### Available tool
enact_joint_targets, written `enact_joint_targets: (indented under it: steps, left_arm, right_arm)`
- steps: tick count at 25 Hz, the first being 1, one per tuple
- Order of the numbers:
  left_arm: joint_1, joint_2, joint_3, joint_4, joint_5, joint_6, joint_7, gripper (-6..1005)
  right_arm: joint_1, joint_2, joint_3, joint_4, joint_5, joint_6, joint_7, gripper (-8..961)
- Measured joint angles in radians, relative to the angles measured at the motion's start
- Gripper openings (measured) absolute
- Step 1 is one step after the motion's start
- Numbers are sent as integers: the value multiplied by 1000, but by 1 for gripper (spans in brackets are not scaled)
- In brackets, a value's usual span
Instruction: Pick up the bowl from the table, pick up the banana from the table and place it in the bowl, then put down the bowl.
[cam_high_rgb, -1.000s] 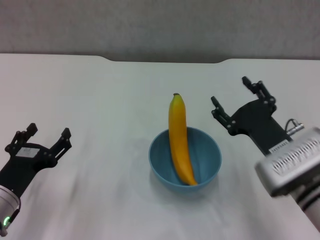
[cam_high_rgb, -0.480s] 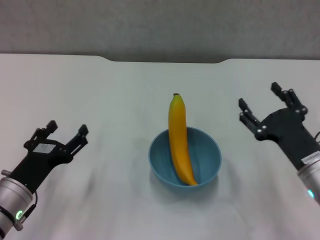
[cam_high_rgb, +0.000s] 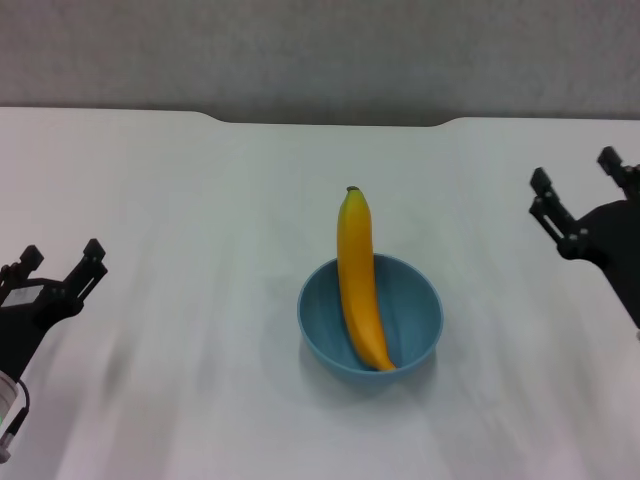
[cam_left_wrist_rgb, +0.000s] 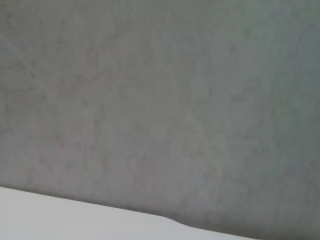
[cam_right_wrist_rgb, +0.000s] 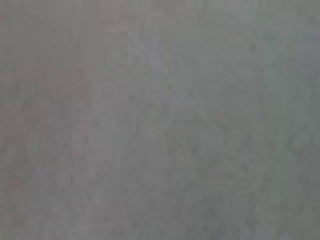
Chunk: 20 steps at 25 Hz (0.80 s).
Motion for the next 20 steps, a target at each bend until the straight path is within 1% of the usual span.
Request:
enact_joint_targets:
  steps: [4, 12, 20]
  left_arm:
    - [1, -1, 3, 3, -3, -7, 6, 907]
    - [-1, -2, 4, 12, -33, -7, 6, 907]
    - [1, 0, 7, 37, -26, -12, 38, 907]
  right_arm:
    - [0, -1, -8, -10, -2, -12, 37, 818]
    - [4, 0, -9, -8, 0, 26, 66, 818]
    - [8, -3, 13, -27, 2, 154, 66, 818]
